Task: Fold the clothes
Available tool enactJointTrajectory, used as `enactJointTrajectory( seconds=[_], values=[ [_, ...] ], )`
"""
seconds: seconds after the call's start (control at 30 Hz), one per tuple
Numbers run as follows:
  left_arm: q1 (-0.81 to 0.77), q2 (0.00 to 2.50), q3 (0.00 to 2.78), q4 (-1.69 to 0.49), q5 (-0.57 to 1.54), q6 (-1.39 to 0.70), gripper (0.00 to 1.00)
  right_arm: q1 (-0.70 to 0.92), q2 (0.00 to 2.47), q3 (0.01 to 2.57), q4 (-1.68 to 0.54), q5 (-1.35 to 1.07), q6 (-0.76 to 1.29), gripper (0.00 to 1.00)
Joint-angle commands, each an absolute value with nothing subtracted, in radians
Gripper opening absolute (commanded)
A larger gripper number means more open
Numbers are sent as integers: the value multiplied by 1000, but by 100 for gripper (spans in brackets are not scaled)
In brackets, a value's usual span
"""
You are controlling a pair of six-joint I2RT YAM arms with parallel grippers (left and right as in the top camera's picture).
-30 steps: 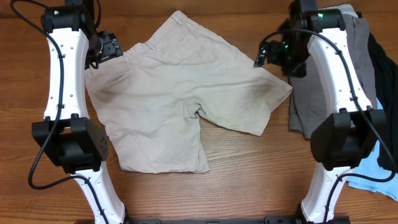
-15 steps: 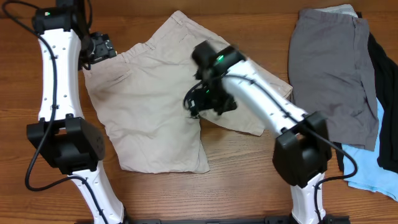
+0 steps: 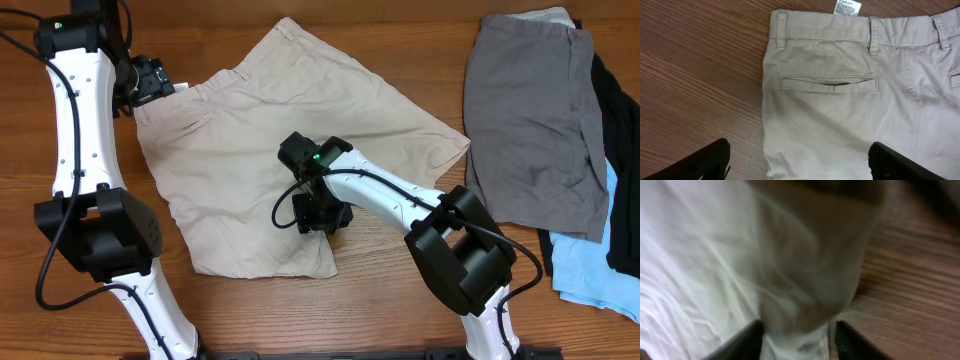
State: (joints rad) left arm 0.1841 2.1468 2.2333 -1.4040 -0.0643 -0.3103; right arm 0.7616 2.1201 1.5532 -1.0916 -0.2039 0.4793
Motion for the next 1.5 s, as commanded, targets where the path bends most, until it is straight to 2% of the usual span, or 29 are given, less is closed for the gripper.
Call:
enactJointTrajectory(
  seconds=[0.0,0.03,0.1,0.3,0.43,0.5,0.57,0.7,0.8,0.87,1.0,1.13,1.33,1.47],
  values=[
    [184,2116,2254,-1411,-59,-291,91,746,2112,1548,-1115,-205,498,22],
    [184,2116,2254,-1414,-59,-291,91,738,2112,1548,-1128,-192,498,12],
    [184,2116,2254,-1416,-59,-291,91,713,2112,1548,-1160,-152,491,4],
    [181,2116,2254,-1418,-58,-292,90,567,2112,1548,-1206,-105,386,4],
    [179,2116,2254,-1419,-58,-292,90,350,2112,1551,-1178,-111,279,4],
    [176,2116,2254,-1419,-58,-292,90,229,2112,1567,-1165,-224,194,4],
    [175,2116,2254,-1419,-58,-292,90,185,2109,1584,-1178,-289,163,4],
    [174,2118,2254,-1419,-58,-291,90,160,2059,1629,-1233,-353,149,17],
    [175,2120,2254,-1423,-58,-291,90,182,1941,1632,-1268,-368,190,37],
    [175,2120,2254,-1426,-59,-291,90,192,1877,1632,-1306,-368,231,44],
    [175,2120,2254,-1433,-59,-291,90,216,1799,1626,-1388,-290,334,47],
    [175,2120,2254,-1436,-59,-291,90,263,1760,1514,-1439,-174,471,56],
    [175,2120,2254,-1436,-59,-291,91,321,1760,1234,-1201,-222,609,57],
    [175,2120,2254,-1435,-58,-292,91,331,1760,1150,-1128,-226,643,57]
  ],
)
